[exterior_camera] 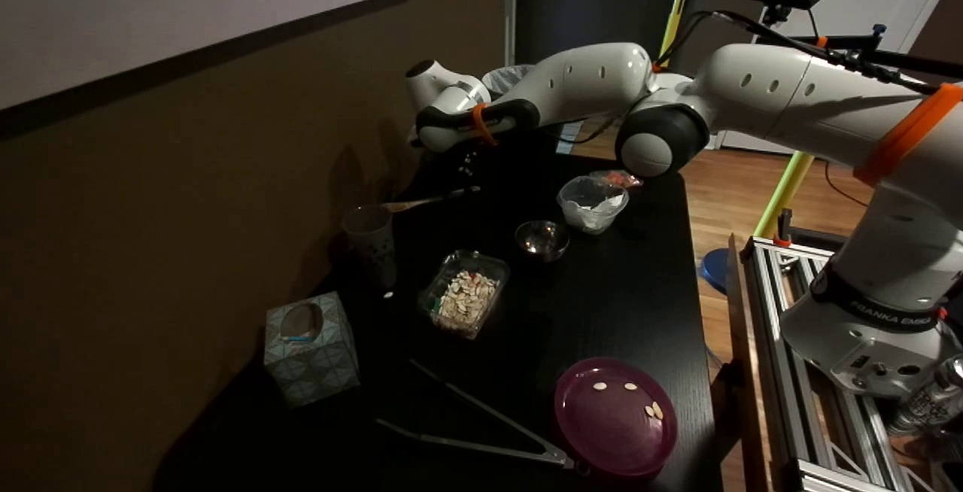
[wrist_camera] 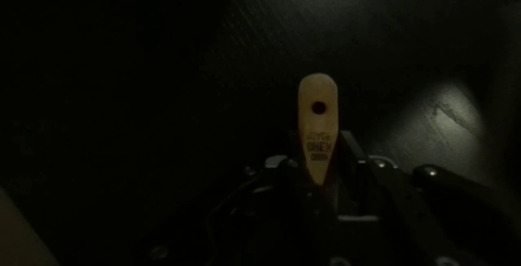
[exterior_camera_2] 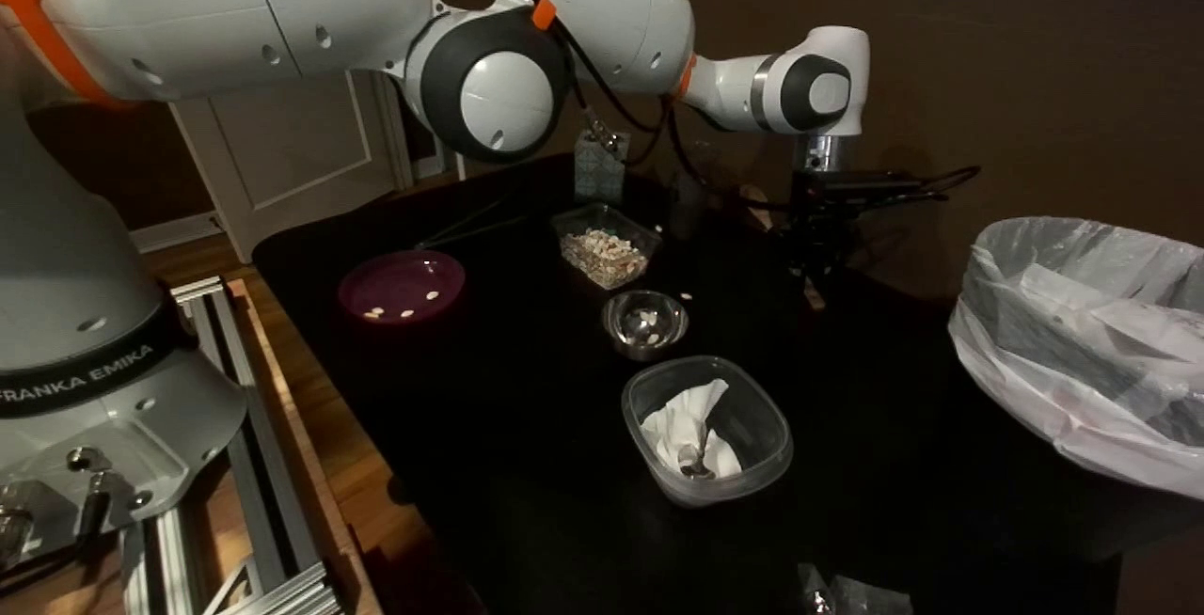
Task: Put the wooden spoon on the lunchbox on the right
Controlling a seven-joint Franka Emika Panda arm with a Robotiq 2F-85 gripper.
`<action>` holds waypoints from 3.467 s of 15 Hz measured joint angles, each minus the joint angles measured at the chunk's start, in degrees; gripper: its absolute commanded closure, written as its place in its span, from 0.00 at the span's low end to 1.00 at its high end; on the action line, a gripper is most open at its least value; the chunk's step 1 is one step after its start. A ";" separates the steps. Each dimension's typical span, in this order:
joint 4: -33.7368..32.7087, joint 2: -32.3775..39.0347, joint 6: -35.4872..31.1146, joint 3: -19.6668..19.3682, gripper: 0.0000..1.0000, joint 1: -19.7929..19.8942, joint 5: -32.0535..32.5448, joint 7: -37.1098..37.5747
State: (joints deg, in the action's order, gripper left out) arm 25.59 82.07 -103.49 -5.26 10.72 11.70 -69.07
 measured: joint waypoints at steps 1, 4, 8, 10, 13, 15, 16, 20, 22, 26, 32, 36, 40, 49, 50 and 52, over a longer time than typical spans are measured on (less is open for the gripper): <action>0.03 -0.23 0.02 0.00 0.94 0.32 -0.07 0.00; 0.06 -0.68 0.02 0.50 0.94 1.59 -1.72 -0.26; 0.15 -0.64 -3.67 4.86 0.94 4.79 -6.83 -6.35; 0.27 -0.28 -7.03 7.08 0.94 6.37 -9.14 -10.60; 0.36 0.48 -11.54 9.96 0.94 8.12 -11.87 -18.68; 0.36 0.92 -13.08 11.66 0.94 8.63 -13.34 -24.54; 0.36 1.07 -13.47 12.41 0.94 8.69 -13.91 -27.46; 0.36 1.15 -13.25 16.00 0.74 8.68 -17.36 -38.61; 0.36 1.15 -12.44 17.60 0.74 8.66 -19.31 -41.03; 0.32 1.15 -12.15 18.03 0.94 8.67 -19.82 -41.66; 0.22 0.94 -10.93 18.01 0.94 9.11 -20.80 -39.96; 0.17 0.76 -7.80 18.07 0.94 10.38 -22.61 -38.83; 0.05 0.71 -7.45 18.17 0.94 10.77 -23.67 -38.71; -0.09 0.64 -12.32 18.47 0.94 11.73 -24.97 -38.33; -0.09 0.63 -12.32 18.45 0.94 11.71 -24.97 -38.32; -0.09 0.63 -12.32 18.45 0.94 11.63 -24.96 -39.00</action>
State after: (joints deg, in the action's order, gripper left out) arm 25.50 82.70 -115.81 13.18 22.36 -13.26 -108.07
